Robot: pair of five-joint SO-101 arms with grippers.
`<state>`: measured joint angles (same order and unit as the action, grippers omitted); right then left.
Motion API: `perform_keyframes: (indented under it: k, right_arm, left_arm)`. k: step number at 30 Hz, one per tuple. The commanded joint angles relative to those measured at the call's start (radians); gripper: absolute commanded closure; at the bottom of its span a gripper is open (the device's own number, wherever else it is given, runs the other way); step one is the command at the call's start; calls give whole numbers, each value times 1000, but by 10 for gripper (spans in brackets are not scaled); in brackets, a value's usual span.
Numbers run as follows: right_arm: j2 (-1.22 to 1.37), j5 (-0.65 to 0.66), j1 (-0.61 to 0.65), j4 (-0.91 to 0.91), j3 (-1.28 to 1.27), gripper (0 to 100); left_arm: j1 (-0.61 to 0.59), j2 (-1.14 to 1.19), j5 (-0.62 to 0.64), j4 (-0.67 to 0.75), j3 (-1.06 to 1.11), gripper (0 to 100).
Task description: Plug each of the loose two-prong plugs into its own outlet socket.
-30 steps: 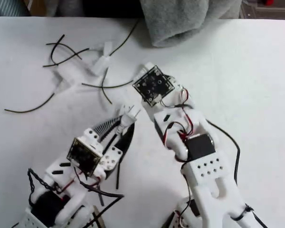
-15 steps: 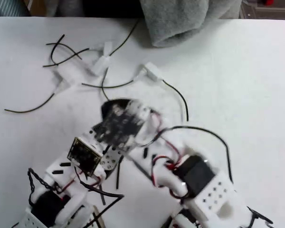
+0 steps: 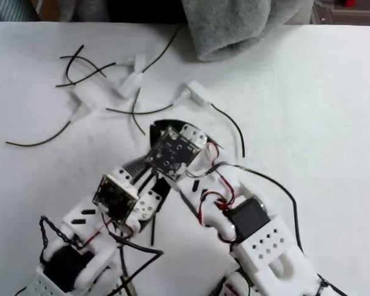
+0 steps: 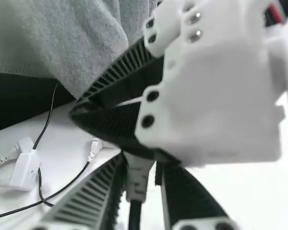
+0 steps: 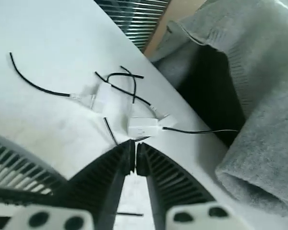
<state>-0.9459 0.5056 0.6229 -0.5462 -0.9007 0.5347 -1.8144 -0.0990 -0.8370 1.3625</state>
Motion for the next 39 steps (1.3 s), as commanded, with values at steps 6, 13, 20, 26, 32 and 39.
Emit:
perform_keyframes:
  k: [6, 13, 20, 26, 32, 39]
  right_arm:
    - [5, 103, -50, -58, 126, 979]
    - [13, 103, -53, -206, 341, 979]
    - [5, 101, -56, -278, 446, 979]
    - [4, 5, -127, -383, 594, 977]
    - [4, -107, -285, -493, 736, 974]
    - [7, -58, -377, -552, 735, 974]
  left_arm:
    - [4, -12, 5, 21, -15, 976]
    - [4, -12, 5, 21, -15, 976]
    - [4, -12, 5, 20, -15, 976]
    - [4, -12, 9, 43, -17, 972]
    - [2, -12, 11, 77, -21, 889]
    - [2, -12, 5, 80, -23, 831]
